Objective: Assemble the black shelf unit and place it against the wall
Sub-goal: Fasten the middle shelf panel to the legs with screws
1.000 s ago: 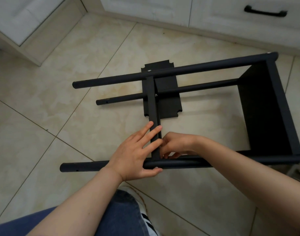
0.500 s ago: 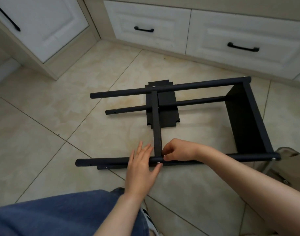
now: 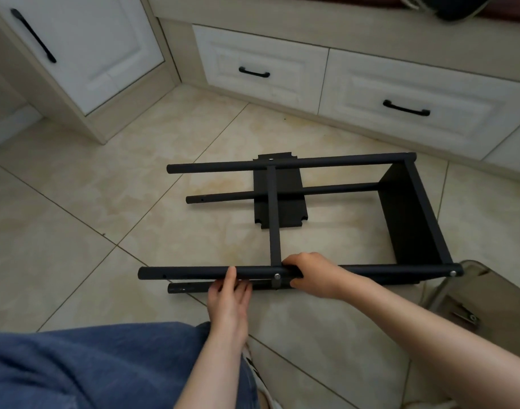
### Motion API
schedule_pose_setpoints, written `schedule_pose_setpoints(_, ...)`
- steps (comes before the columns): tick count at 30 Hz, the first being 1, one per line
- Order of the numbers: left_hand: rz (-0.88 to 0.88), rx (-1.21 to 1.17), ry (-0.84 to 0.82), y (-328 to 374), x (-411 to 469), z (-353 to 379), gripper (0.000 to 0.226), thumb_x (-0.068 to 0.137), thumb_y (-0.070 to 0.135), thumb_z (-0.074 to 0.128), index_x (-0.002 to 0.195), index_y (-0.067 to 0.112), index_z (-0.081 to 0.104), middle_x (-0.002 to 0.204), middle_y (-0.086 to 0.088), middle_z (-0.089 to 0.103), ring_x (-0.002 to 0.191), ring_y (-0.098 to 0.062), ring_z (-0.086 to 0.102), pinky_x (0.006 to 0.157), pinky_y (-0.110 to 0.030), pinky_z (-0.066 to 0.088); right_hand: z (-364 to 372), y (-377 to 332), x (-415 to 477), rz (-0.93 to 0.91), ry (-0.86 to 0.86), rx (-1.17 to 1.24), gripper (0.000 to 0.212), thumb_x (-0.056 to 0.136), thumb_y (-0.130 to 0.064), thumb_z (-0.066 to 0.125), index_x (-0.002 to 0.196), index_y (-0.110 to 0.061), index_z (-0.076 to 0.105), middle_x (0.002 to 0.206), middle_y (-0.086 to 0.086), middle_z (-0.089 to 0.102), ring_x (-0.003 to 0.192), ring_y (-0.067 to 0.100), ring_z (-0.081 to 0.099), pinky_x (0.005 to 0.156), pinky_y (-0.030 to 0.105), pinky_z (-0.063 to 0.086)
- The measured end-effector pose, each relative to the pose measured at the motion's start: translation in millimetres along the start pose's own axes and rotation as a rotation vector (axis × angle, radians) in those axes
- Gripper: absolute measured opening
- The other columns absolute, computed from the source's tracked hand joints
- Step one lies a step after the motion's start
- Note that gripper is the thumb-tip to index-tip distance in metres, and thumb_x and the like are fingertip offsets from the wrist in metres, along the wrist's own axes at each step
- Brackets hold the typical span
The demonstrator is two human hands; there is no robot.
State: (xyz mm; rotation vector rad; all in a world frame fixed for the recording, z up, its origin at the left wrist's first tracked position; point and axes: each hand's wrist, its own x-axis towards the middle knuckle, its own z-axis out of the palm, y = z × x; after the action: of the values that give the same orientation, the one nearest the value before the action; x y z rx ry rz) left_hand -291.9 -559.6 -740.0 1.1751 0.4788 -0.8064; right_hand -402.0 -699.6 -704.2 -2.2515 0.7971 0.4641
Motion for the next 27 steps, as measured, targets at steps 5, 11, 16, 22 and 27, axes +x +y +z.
schedule_pose_setpoints(5, -0.002, -0.042, -0.074, 5.2, 4.3, 6.4, 0.031, 0.099, 0.003, 0.058, 0.128, 0.009, 0.049, 0.105, -0.015, 0.068, 0.108, -0.030, 0.067, 0.100, -0.052, 0.051, -1.4, -1.3, -5.1, -0.014, 0.063, -0.077, 0.037, 0.091, -0.006, 0.051, 0.125, -0.019, 0.060, 0.112, 0.006, 0.065, 0.101, 0.027, 0.060, 0.089, 0.040, 0.051)
schedule_pose_setpoints(11, 0.063, -0.023, -0.139, 14.3, -4.6, 20.2, 0.047, 0.095, 0.001, 0.062, 0.139, 0.011, 0.048, 0.122, -0.021, 0.064, 0.112, -0.030, 0.067, 0.079, -0.043, 0.057, -16.2, 2.5, -8.4, -0.018, 0.153, -0.175, 0.036, 0.091, 0.002, 0.050, 0.119, -0.019, 0.056, 0.107, 0.004, 0.061, 0.093, 0.026, 0.059, 0.083, 0.038, 0.052)
schedule_pose_setpoints(16, 0.139, 0.047, -0.204, 30.9, -14.5, 49.5, 0.032, 0.094, 0.006, 0.065, 0.125, 0.011, 0.057, 0.122, -0.017, 0.064, 0.111, -0.029, 0.068, 0.083, -0.043, 0.059, -41.0, -1.7, -18.6, 0.050, 0.246, -0.289, 0.038, 0.094, 0.000, 0.051, 0.122, -0.024, 0.048, 0.103, 0.001, 0.058, 0.093, 0.025, 0.056, 0.095, 0.051, 0.047)
schedule_pose_setpoints(22, 0.240, 0.122, -0.332, 58.8, -41.5, 99.3, 0.019, 0.093, 0.009, 0.066, 0.111, 0.014, 0.061, 0.112, -0.012, 0.068, 0.105, -0.027, 0.071, 0.083, -0.043, 0.061, -107.2, -12.5, -38.1, 0.027, 0.316, -0.231, 0.026, 0.097, -0.005, 0.051, 0.118, -0.020, 0.052, 0.103, 0.003, 0.061, 0.087, 0.020, 0.061, 0.076, 0.032, 0.054)
schedule_pose_setpoints(27, 0.337, 0.195, -0.447, 86.7, -63.3, 134.8, 0.021, 0.094, 0.010, 0.065, 0.114, 0.007, 0.059, 0.114, -0.015, 0.068, 0.106, -0.029, 0.071, 0.081, -0.041, 0.063, -153.7, -17.0, -60.2, 0.008, 0.360, -0.152, 0.035, 0.097, -0.003, 0.053, 0.126, -0.021, 0.056, 0.114, 0.004, 0.063, 0.094, 0.018, 0.057, 0.076, 0.025, 0.043)
